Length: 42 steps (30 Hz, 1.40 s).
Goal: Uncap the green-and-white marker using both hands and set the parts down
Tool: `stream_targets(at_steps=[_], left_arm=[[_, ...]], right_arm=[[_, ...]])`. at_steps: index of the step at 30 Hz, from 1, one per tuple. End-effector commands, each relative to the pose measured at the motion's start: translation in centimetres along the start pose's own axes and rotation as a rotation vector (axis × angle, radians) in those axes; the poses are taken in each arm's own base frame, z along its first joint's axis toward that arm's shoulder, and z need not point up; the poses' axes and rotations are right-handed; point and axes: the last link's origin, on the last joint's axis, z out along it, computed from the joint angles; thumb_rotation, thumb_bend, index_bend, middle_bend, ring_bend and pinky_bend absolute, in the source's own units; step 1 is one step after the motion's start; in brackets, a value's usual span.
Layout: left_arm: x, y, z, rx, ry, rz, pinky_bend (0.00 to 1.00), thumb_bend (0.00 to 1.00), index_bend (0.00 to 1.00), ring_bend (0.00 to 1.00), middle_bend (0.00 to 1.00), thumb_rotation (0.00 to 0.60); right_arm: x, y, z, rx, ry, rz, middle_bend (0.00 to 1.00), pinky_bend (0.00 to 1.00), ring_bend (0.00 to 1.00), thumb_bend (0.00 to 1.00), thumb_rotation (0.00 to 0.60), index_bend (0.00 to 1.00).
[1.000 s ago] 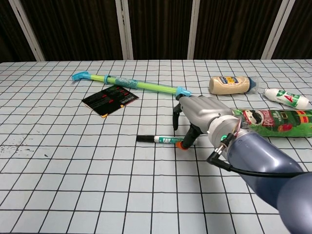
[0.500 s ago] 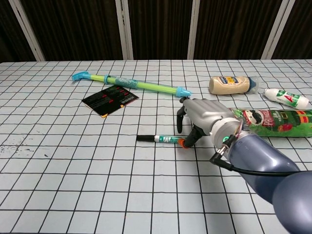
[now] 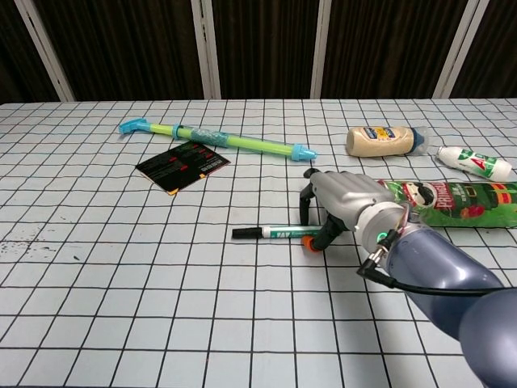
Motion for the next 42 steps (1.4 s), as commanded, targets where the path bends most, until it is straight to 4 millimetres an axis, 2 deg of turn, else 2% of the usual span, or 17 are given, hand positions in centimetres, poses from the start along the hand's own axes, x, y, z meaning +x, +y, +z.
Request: stream_targets(at_steps=[1, 13, 18, 23, 29, 35, 42], left_arm=[[0.0, 0.1, 0.0, -0.001, -0.002, 0.006, 0.01, 0.48, 0.13, 0.0, 0.01, 0.6], [0.0, 0.5, 0.0, -0.003, 0.003, 0.009, 0.01, 0.48, 0.14, 0.0, 0.01, 0.6], [0.0, 0.4, 0.1, -0.001, 0.006, 0.001, 0.01, 0.48, 0.14, 0.0, 0.01, 0.6], [0.0, 0.4, 0.1, -0.008, 0.005, 0.003, 0.01, 0.48, 0.14, 0.0, 0.01, 0.6], [-0.1, 0.7, 0.3, -0.015, 0.005, 0.008, 0.01, 0.48, 0.14, 0.0, 0.01, 0.6], [-0.3, 1.2, 0.8, -0.017, 0.004, 0.006, 0.01, 0.48, 0.14, 0.0, 0.01, 0.6], [-0.4, 2.7, 1.3, -0.06, 0.005, 0.005, 0.01, 0.48, 0.14, 0.0, 0.01, 0.6]], right_arm=[[-0.1, 0.0, 0.1, 0.003, -0.003, 0.002, 0.04, 0.0, 0.08, 0.36, 0.6, 0.54], [0.0, -0.2, 0.2, 0.025, 0.01, 0.023, 0.06, 0.0, 0.09, 0.41, 0.6, 0.64], [1.4, -0.3, 0.1, 0.042, 0.043, 0.027, 0.06, 0.0, 0.1, 0.42, 0.6, 0.66], [3.6, -0.2, 0.4, 0.06, 0.074, 0.026, 0.06, 0.0, 0.1, 0.42, 0.6, 0.66], [7.3, 0.1, 1.6, 0.084, 0.142, -0.014, 0.06, 0.0, 0.1, 0.42, 0.6, 0.66], [10.0, 0.6, 2.8, 0.083, 0.179, -0.003, 0.06, 0.0, 0.1, 0.42, 0.6, 0.66], [12.1, -0.9, 3.4, 0.102, 0.201, 0.011, 0.06, 0.0, 0.1, 0.42, 0.6, 0.66]])
